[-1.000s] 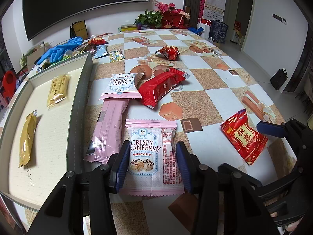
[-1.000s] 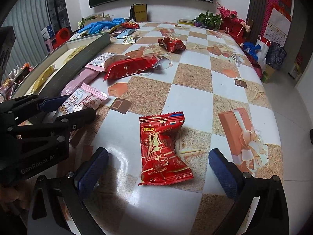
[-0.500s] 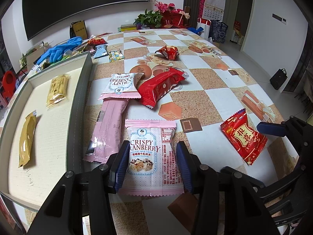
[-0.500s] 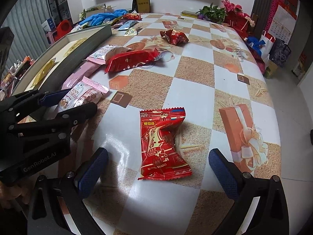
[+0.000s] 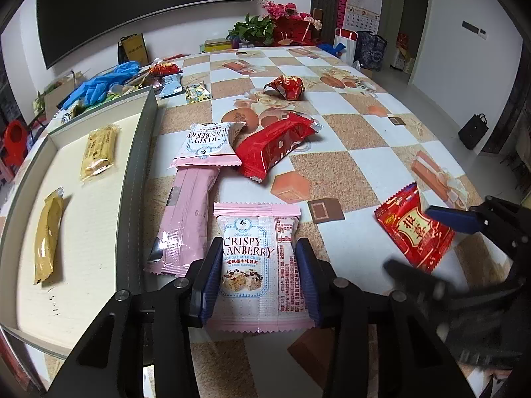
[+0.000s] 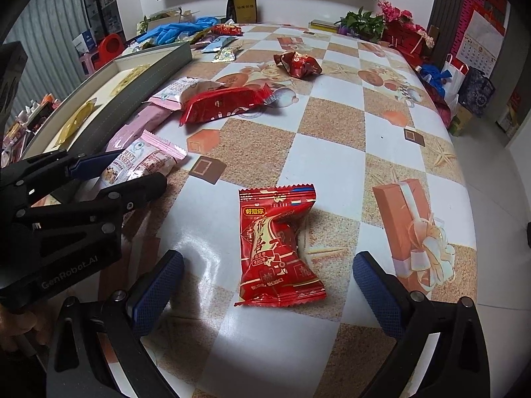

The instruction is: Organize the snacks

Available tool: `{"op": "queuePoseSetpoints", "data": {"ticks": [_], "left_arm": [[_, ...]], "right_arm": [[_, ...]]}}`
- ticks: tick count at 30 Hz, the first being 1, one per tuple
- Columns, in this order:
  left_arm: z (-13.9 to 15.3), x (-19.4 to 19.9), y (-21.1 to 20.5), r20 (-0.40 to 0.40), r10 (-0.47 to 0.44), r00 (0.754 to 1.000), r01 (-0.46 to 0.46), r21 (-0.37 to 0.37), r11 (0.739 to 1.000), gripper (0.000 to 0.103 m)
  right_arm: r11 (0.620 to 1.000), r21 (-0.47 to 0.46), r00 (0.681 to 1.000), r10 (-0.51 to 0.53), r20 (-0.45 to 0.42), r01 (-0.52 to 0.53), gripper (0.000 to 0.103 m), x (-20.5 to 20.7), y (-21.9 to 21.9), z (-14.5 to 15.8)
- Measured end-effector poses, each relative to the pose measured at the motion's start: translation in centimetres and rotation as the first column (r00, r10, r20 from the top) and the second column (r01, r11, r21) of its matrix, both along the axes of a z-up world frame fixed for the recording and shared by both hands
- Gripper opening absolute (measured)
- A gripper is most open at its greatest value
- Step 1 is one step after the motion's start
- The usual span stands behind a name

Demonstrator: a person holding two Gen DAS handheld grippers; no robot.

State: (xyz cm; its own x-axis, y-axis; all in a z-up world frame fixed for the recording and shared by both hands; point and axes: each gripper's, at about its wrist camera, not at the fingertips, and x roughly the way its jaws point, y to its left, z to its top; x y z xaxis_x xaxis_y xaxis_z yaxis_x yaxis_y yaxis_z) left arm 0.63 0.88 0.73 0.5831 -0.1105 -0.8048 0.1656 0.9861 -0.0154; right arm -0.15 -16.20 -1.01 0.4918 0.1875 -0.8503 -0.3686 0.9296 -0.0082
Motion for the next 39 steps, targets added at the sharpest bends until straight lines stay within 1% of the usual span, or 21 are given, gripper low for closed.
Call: {"op": "queuePoseSetpoints", "data": {"ticks": [1, 2, 3, 4, 7, 10, 16, 17, 18, 19, 21, 22, 23, 24, 26, 28, 30, 32, 36, 38, 39], "left_arm": [[0.0, -0.1, 0.0, -0.002, -0.003, 1.000, 0.003, 0.001, 1.000, 0.045], [0.0, -0.2, 0.1, -0.004, -0.005, 1.000, 0.005, -0.002, 1.000, 0.044], [0.1, -0.3, 0.2, -0.006, -0.006, 1.000, 0.006, -0.006, 1.000, 0.044], [0.1, -0.3, 0.2, -0.007, -0.008, 1.000, 0.008, -0.008, 1.000, 0.044], [0.1, -0.9, 0.1, -0.008, -0.018, 1.000, 0.018, -0.004, 1.000, 0.043], [0.2, -1.5, 0.0, -0.011, -0.022, 1.000, 0.022, 0.001, 1.000, 0.043], [0.3, -2.3, -0.2, -0.018, -0.021, 1.000, 0.022, 0.026, 0.999, 0.043], [0.4, -2.4, -0.3, -0.017, -0.024, 1.000, 0.025, 0.032, 0.999, 0.043], [0.3, -2.6, -0.4, -0.015, -0.028, 0.999, 0.028, 0.038, 0.999, 0.043], [0.3, -2.7, -0.5, -0.012, -0.030, 0.999, 0.030, 0.043, 0.999, 0.043], [0.3, -2.9, -0.5, -0.009, -0.032, 0.999, 0.033, 0.045, 0.998, 0.043], [0.3, -3.0, -0.5, -0.009, -0.031, 0.999, 0.032, 0.044, 0.999, 0.043], [0.3, -3.0, -0.5, -0.010, -0.031, 0.999, 0.032, 0.041, 0.999, 0.043], [0.3, -3.0, -0.4, -0.009, -0.030, 0.999, 0.031, 0.038, 0.999, 0.043], [0.3, -3.2, -0.1, -0.009, -0.028, 1.000, 0.028, 0.029, 0.999, 0.043], [0.3, -3.2, 0.0, -0.011, -0.026, 1.000, 0.026, 0.026, 0.999, 0.043], [0.4, -3.4, 0.0, -0.008, -0.028, 1.000, 0.029, 0.032, 0.999, 0.043], [0.5, -3.5, 0.1, -0.006, -0.035, 0.999, 0.035, 0.026, 0.999, 0.043], [0.5, -3.7, 0.3, -0.006, -0.043, 0.999, 0.043, 0.009, 0.999, 0.043], [0.5, -3.8, 0.5, -0.006, -0.043, 0.999, 0.043, 0.004, 0.999, 0.043], [0.4, -3.8, 0.5, -0.010, -0.041, 0.999, 0.041, 0.001, 0.999, 0.043]], "right_arm": [[1.000, 0.001, 1.000, 0.003, 0.010, -0.003, 0.072, -0.1, 0.0, 0.3], [1.000, 0.003, 1.000, 0.004, 0.017, -0.004, 0.047, -0.2, 0.0, 0.6], [1.000, 0.002, 1.000, 0.001, 0.018, -0.001, 0.037, -0.1, -0.1, 0.7], [1.000, 0.006, 1.000, 0.002, 0.014, -0.002, 0.035, -0.1, -0.1, 0.7], [1.000, 0.026, 1.000, 0.002, 0.008, -0.003, 0.035, -0.1, -0.4, 0.8], [0.998, 0.060, 1.000, -0.010, 0.000, 0.010, 0.032, -0.5, -0.8, 1.0], [0.994, 0.099, 0.999, -0.040, 0.003, 0.040, 0.032, -1.4, -1.3, 1.6], [0.994, 0.099, 0.999, -0.041, 0.004, 0.040, 0.031, -1.5, -1.3, 1.7], [0.994, 0.102, 0.999, -0.040, 0.004, 0.040, 0.027, -1.6, -1.2, 1.8], [0.994, 0.106, 0.999, -0.038, 0.002, 0.037, 0.027, -1.8, -1.2, 1.8], [0.996, 0.081, 1.000, -0.024, 0.003, 0.024, 0.027, -2.0, -0.7, 1.7], [0.999, 0.050, 1.000, -0.017, 0.002, 0.016, 0.027, -2.1, -0.3, 1.3], [1.000, 0.015, 1.000, -0.006, -0.016, 0.006, 0.030, -1.9, 0.2, 0.8], [1.000, -0.007, 1.000, -0.003, 0.000, 0.003, 0.030, -2.0, 0.5, 0.8], [1.000, -0.017, 1.000, -0.002, -0.003, 0.002, 0.031, -2.0, 0.7, 1.0], [1.000, 0.001, 1.000, -0.006, -0.009, 0.006, 0.030, -2.0, 0.6, 1.0], [1.000, 0.020, 1.000, -0.023, -0.015, 0.023, 0.027, -2.0, 0.3, 1.2], [0.998, 0.059, 0.999, -0.037, -0.019, 0.038, 0.025, -2.2, 0.0, 1.8], [0.997, 0.070, 0.999, -0.041, -0.009, 0.041, 0.024, -2.6, 0.4, 2.4], [0.995, 0.090, 0.999, -0.042, -0.030, 0.045, 0.024, -2.7, 0.4, 2.2], [0.996, 0.077, 0.999, -0.038, -0.036, 0.041, 0.024, -2.7, 0.7, 2.0]]}}
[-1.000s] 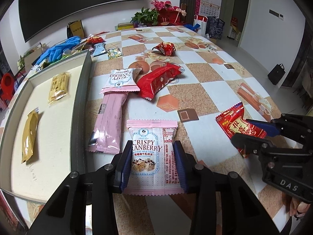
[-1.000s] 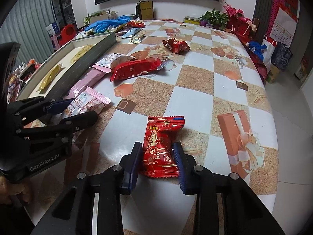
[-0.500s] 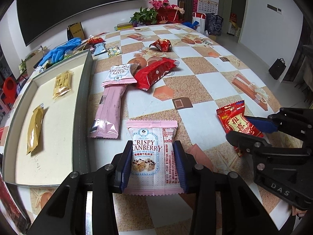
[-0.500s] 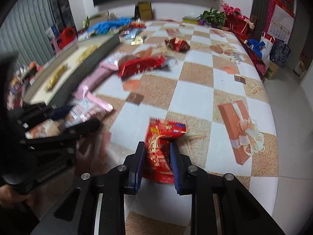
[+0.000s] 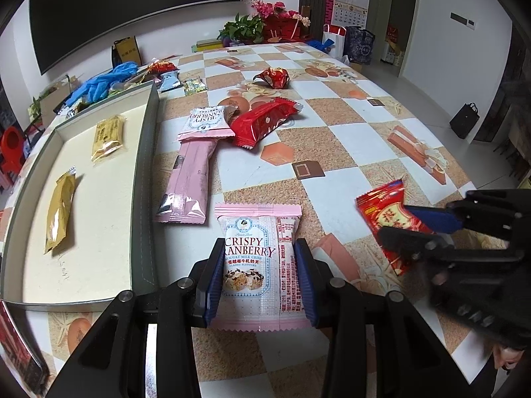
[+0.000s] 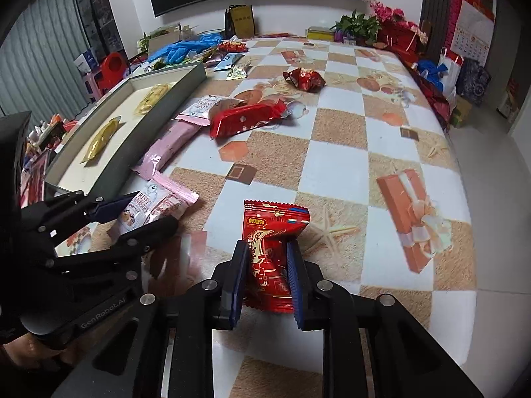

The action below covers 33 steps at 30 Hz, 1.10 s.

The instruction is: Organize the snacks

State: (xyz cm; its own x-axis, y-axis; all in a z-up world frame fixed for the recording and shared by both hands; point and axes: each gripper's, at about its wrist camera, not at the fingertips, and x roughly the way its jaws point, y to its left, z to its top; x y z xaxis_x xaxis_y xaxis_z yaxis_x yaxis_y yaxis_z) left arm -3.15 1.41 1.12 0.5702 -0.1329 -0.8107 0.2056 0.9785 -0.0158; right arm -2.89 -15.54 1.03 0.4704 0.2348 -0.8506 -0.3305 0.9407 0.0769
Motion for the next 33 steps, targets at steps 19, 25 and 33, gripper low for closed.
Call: {"op": "queuePoseSetpoints", "data": {"ticks": [19, 25, 33], "left_arm": [[3.5, -0.8, 1.7, 0.043, 0.014, 0.999, -0.009, -0.110, 0.994, 0.043], [6.0, -0.5, 4.2, 0.084, 0.075, 0.994, -0.064, -0.126, 0.990, 0.043], [5.7, 0.7, 9.9, 0.051, 0.213, 0.976, -0.205, -0.128, 0.970, 0.043]], "right_arm": [[0.992, 0.128, 0.999, -0.011, -0.050, 0.017, 0.024, 1.2, 0.7, 2.5], [0.991, 0.128, 0.999, 0.041, 0.032, -0.045, 0.024, 1.6, 3.4, 5.9], [0.983, 0.127, 0.990, 0.124, 0.069, -0.132, 0.024, 2.8, 7.9, 7.6]]}}
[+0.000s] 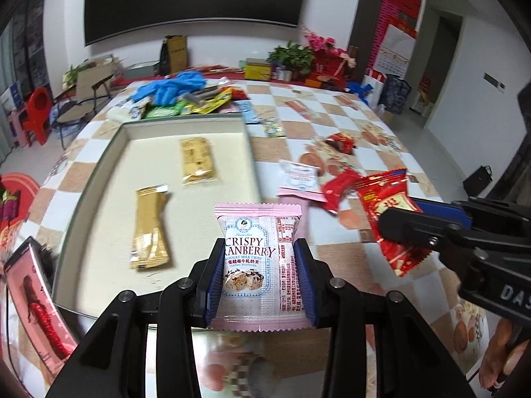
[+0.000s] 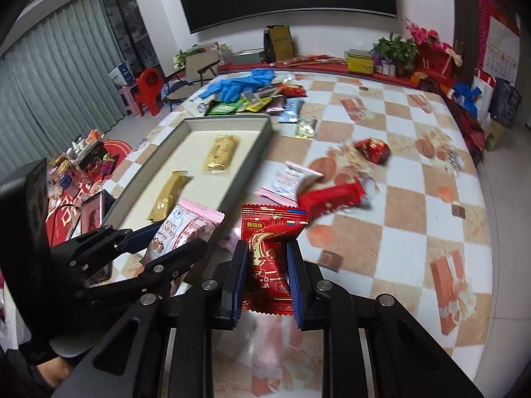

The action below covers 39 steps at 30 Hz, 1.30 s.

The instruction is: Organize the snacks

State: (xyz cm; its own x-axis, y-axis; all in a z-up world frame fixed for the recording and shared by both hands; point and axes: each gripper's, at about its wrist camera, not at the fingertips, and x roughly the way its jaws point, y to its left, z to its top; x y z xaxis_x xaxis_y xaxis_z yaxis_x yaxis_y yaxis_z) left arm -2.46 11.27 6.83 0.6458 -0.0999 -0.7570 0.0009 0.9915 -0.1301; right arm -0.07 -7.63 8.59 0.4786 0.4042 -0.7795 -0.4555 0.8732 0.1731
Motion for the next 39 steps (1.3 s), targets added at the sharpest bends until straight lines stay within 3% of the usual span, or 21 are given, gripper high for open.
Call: {"op": "queuePoseSetpoints", "data": {"ticks": [13, 28, 31, 33, 34, 35, 39], "left_arm": [[-1.0, 1.5, 4.6, -0.036, 0.111, 0.993, -0.109, 0.043, 0.993, 0.043], [-2.1, 2.5, 6.4, -0.081, 0.137, 0.987, -0.137, 0.013, 0.991, 0.043], [-1.9, 2.6, 6.4, -0.078, 0.135, 0.988, -0.135, 0.008, 0.991, 0.043], [-1.7, 2.7, 6.3, -0.074, 0.131, 0.989, -0.131, 0.008, 0.991, 0.043], [-1.8, 2.7, 6.1, -0.074, 0.128, 0.989, -0.128, 0.004, 0.992, 0.043], [-1.9, 2.9, 5.9, -0.076, 0.125, 0.989, -0.125, 0.003, 0.992, 0.043], [-2.1, 3.3, 4.9, -0.082, 0.105, 0.991, -0.105, 0.006, 0.994, 0.043]], "right_arm": [[0.998, 0.016, 0.998, 0.065, 0.013, -0.065, 0.024, 2.4, 5.9, 0.2], [0.997, 0.018, 0.997, 0.077, 0.008, -0.078, 0.024, 4.5, 8.2, -0.1], [0.996, -0.020, 0.997, 0.082, 0.005, -0.082, 0.025, 4.1, 7.4, -0.2], [0.997, -0.067, 0.999, 0.049, 0.021, -0.048, 0.049, 3.6, 6.0, -0.5], [0.996, -0.089, 0.999, 0.015, 0.047, -0.010, 0.091, 3.3, 5.1, -0.7], [0.993, -0.108, 0.996, -0.040, 0.079, 0.048, 0.103, 2.9, 3.5, -1.0], [0.985, -0.094, 0.986, -0.154, -0.060, 0.148, 0.103, 3.9, -1.1, -4.5]]}}
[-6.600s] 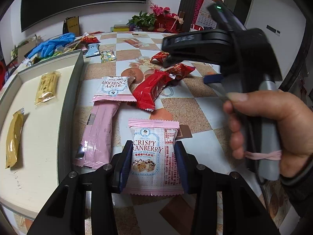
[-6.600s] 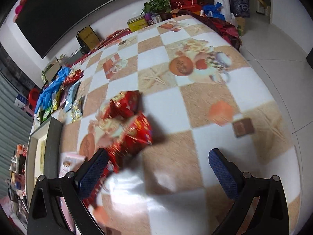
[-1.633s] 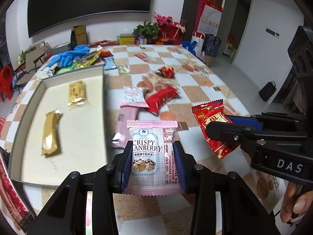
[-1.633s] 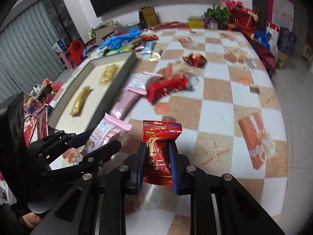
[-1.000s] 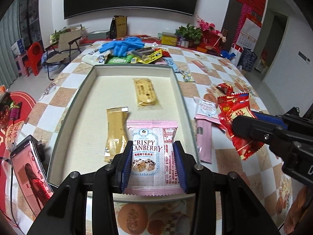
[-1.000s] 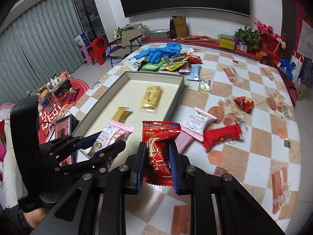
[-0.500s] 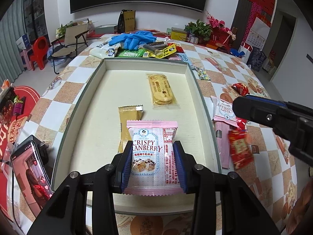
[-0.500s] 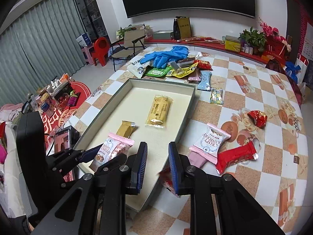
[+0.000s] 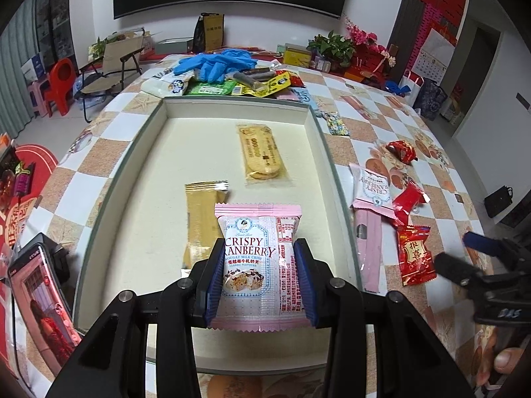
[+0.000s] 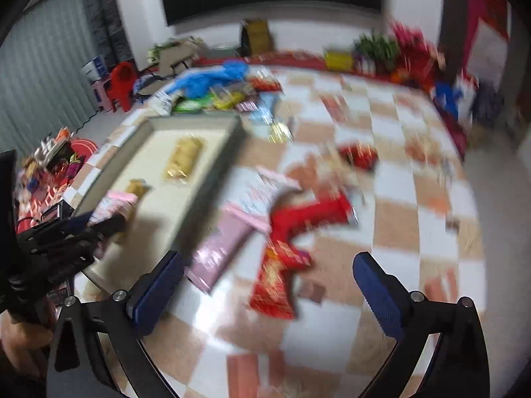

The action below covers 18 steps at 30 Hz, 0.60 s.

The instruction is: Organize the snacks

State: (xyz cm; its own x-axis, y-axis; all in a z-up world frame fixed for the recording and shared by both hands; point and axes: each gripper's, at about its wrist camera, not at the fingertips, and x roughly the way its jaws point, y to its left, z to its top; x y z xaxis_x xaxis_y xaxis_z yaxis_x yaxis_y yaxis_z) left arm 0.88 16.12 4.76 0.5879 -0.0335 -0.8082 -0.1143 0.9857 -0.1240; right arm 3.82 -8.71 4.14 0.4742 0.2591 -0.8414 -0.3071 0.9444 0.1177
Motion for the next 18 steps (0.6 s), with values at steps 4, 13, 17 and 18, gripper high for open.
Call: {"op": "queuePoseSetpoints", "data": {"ticks": [4, 13, 17, 18], "left_arm": [[0.3, -0.1, -0.6, 0.003, -0.013, 1.000, 0.013, 0.012, 1.000, 0.043], [1.5, -0.3, 0.8, 0.026, 0.012, 1.000, -0.012, 0.000, 1.000, 0.043], [1.6, -0.3, 0.7, 0.026, 0.013, 1.000, -0.013, 0.018, 1.000, 0.043], [1.6, -0.4, 0.7, 0.028, 0.014, 1.000, -0.014, 0.023, 1.000, 0.043]], "right_arm": [[0.999, -0.027, 0.999, 0.028, -0.040, -0.029, 0.095, 1.0, 1.1, -2.8], [0.994, -0.059, 0.995, 0.095, 0.021, -0.094, 0.027, 0.6, 2.5, -2.5], [0.995, 0.015, 0.993, 0.100, 0.055, -0.101, 0.027, 0.2, 2.4, -0.2], [0.994, 0.027, 0.992, 0.106, 0.065, -0.108, 0.027, 0.0, 2.6, 0.5]]}}
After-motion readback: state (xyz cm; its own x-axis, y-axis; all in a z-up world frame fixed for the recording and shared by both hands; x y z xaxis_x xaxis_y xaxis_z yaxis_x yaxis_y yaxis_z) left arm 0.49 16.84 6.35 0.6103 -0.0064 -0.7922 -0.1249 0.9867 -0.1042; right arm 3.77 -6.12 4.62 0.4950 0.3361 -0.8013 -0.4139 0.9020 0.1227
